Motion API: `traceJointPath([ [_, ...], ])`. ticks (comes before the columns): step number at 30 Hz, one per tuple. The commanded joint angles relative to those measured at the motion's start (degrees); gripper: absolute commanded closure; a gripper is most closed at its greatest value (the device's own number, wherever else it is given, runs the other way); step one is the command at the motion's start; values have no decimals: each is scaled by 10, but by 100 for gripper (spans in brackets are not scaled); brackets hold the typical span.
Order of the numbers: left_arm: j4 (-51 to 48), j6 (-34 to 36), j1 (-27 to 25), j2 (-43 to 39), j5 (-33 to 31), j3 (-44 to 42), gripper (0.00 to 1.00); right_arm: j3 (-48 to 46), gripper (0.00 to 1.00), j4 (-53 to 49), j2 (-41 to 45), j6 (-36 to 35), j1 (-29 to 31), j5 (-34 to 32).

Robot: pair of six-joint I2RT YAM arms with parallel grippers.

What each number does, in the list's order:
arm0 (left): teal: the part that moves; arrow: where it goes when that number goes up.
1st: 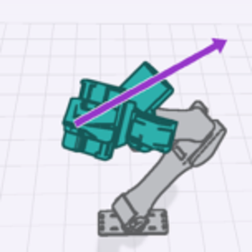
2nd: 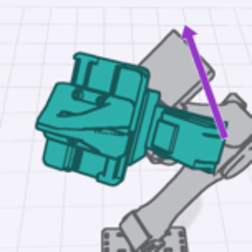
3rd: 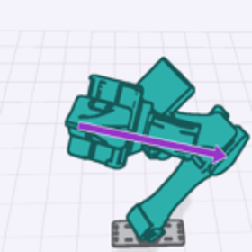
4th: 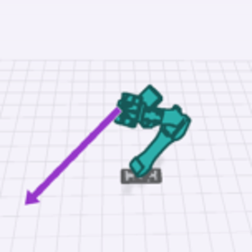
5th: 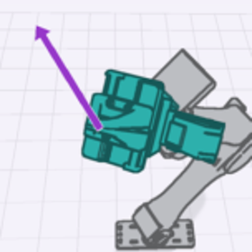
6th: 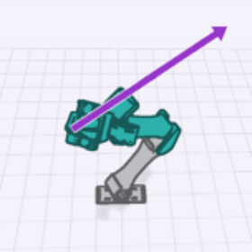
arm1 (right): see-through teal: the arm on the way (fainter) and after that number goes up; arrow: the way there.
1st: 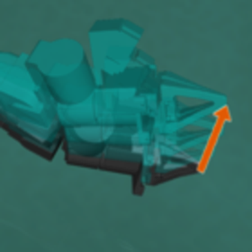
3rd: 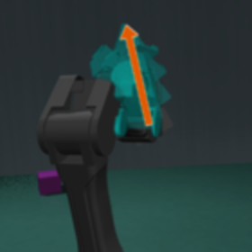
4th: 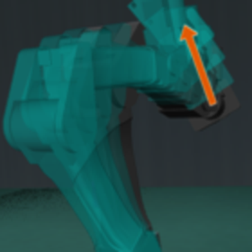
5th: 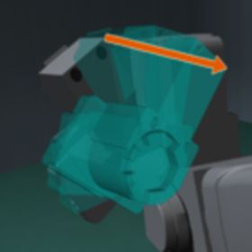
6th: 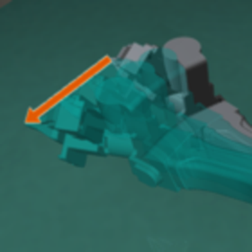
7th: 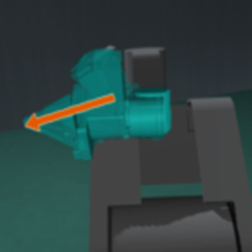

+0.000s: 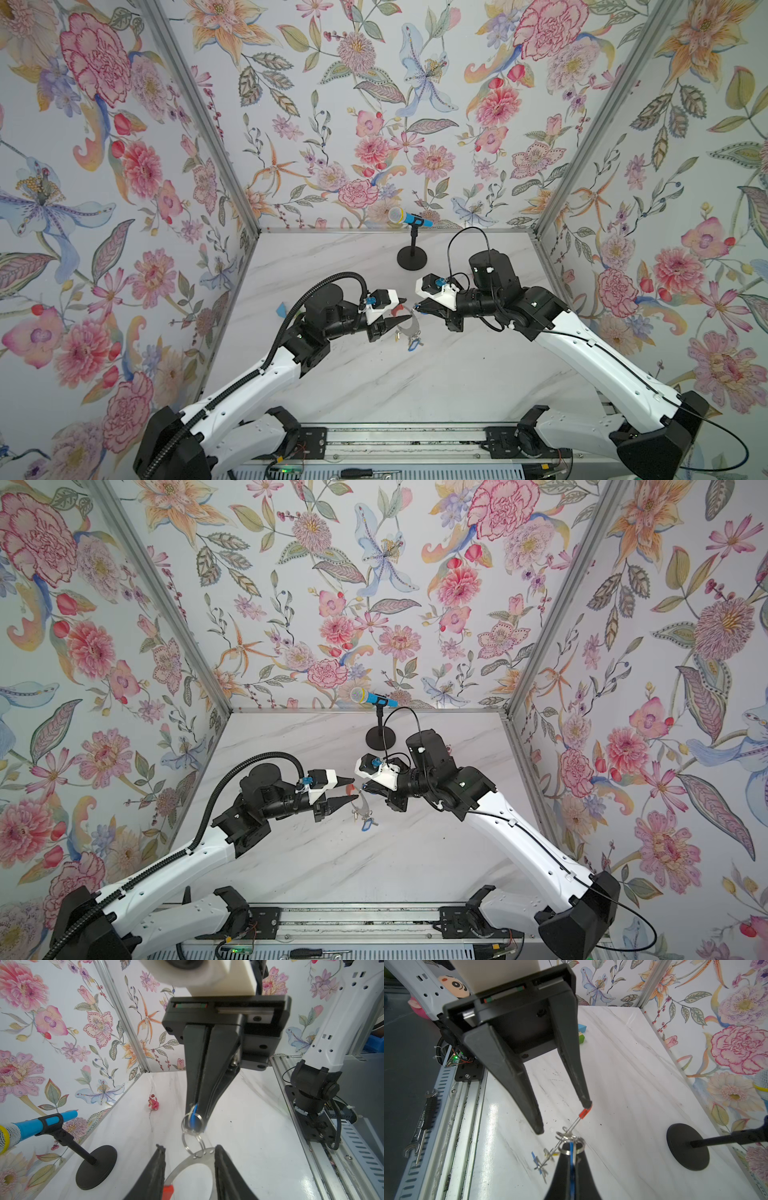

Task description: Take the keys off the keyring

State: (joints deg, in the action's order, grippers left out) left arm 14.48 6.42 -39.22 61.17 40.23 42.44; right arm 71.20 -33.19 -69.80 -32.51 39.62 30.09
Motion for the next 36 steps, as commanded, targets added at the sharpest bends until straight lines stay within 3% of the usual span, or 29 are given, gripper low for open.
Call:
traceJointPath([
  [1, -25, -21, -14, -1, -30, 21, 60, 23, 100, -3, 0, 3, 5, -23],
  [8, -35, -22, -17, 14, -59, 40, 67, 30, 100, -4, -6, 2, 15, -36],
  [18, -45, -17, -19, 38, -50, 58, 80, 25, 100, -7, 2, 3, 22, -51],
  [24, -101, 28, -21, 49, -61, 74, 86, 25, 100, -8, 5, 2, 22, -55],
  [30, -126, 65, -20, 58, -74, 92, 100, 27, 100, -8, 4, 2, 22, -58],
  [36, -137, 87, -20, 60, -82, 106, 100, 27, 100, -12, 10, 0, 19, -78],
])
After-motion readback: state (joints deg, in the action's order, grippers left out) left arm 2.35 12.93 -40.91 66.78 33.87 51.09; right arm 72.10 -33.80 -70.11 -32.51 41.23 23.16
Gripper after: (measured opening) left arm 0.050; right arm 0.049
